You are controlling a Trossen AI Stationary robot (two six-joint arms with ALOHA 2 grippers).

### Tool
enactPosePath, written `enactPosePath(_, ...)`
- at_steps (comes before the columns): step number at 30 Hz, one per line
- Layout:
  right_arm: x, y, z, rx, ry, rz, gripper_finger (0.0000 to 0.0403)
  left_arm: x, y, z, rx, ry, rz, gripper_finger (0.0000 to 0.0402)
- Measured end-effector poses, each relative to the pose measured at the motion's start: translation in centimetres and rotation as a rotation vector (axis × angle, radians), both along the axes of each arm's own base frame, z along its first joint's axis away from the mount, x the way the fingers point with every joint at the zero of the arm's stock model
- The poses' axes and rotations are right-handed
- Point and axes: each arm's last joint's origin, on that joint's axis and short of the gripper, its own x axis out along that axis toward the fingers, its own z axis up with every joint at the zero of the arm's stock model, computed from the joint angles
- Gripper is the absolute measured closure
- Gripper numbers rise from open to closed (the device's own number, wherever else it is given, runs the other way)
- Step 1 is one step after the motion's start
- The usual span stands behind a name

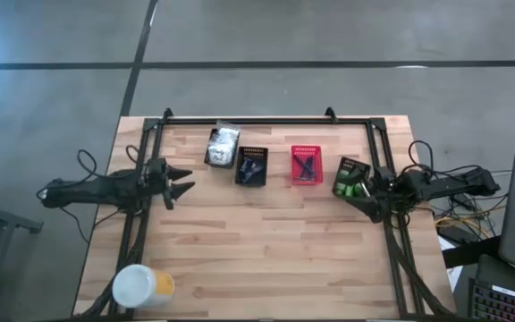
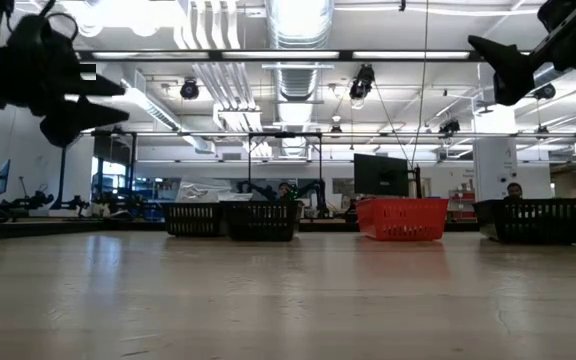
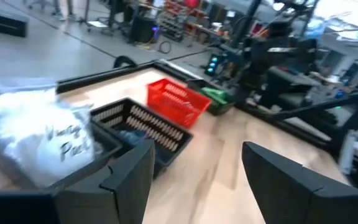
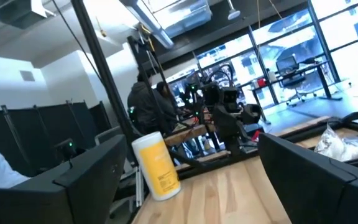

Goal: Pick & Place Travel size toiletries
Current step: Return to Home Position

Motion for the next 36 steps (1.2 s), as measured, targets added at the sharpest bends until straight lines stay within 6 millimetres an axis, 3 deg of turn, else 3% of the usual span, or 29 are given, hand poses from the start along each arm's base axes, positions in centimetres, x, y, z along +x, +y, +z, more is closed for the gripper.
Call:
enactPosePath(4,0.0,0.0,-0.1,-0.003,0.006,0.0,0.0039,0.3,0.0,-1.2,0.001,0.033,0.014,0.0154)
enactPosePath(31,0.1,0.0,-0.2,-0.005,0.022,0.0,0.0039,0.4,0.0,-1.4,-0.001,0.027,0.015,0.0154)
enactPosePath(36,0.1,0.0,-0.2,-0.005,0.022,-0.001,0.0039,0.8,0.0,-1.2,-0.008,-0.097,0.018,0.0154)
